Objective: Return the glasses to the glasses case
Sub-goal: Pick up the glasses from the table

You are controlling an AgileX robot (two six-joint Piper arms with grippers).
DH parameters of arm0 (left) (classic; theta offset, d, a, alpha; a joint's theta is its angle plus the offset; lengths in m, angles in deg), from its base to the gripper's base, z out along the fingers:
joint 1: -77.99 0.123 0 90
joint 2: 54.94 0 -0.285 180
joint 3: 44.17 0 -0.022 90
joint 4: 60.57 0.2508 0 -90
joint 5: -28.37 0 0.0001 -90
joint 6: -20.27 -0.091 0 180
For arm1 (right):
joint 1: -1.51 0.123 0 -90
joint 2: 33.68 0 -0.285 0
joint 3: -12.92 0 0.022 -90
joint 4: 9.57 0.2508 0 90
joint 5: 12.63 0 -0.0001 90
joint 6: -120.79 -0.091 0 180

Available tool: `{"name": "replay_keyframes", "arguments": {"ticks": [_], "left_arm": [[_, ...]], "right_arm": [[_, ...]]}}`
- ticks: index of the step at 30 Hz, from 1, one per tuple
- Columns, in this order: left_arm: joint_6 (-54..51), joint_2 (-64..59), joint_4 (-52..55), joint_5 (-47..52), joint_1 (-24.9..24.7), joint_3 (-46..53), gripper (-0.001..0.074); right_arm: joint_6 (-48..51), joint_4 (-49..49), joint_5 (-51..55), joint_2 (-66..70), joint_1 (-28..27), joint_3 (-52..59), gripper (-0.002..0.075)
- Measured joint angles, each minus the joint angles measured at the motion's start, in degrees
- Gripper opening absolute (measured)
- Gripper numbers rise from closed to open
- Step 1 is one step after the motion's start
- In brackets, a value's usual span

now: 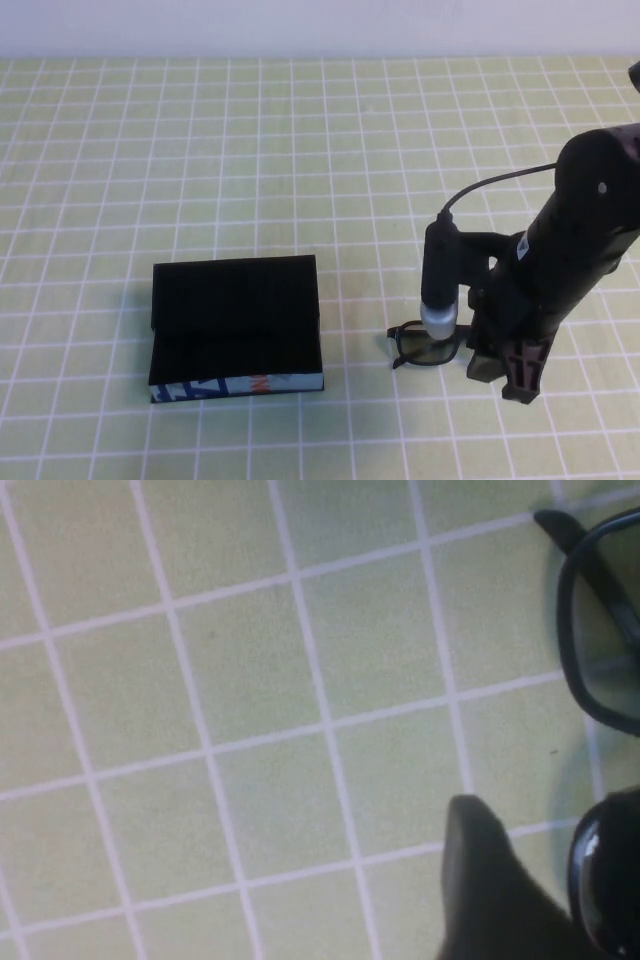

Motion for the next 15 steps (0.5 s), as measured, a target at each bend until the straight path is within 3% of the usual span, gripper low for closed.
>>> {"name": "replay_keyframes", "arguments": {"ticks": [6, 15], "left_arm": [[0.00, 0.00, 0.00, 0.00, 0.00, 0.00, 0.0000], [0.00, 0.00, 0.00, 0.00, 0.00, 0.00, 0.0000]], "right_arm": [[2.24, -2.12, -2.87, 2.11, 0.00, -1.01, 0.0339], [3.57, -4.80, -2.50, 4.89, 0.00, -3.89, 0.0363]]}}
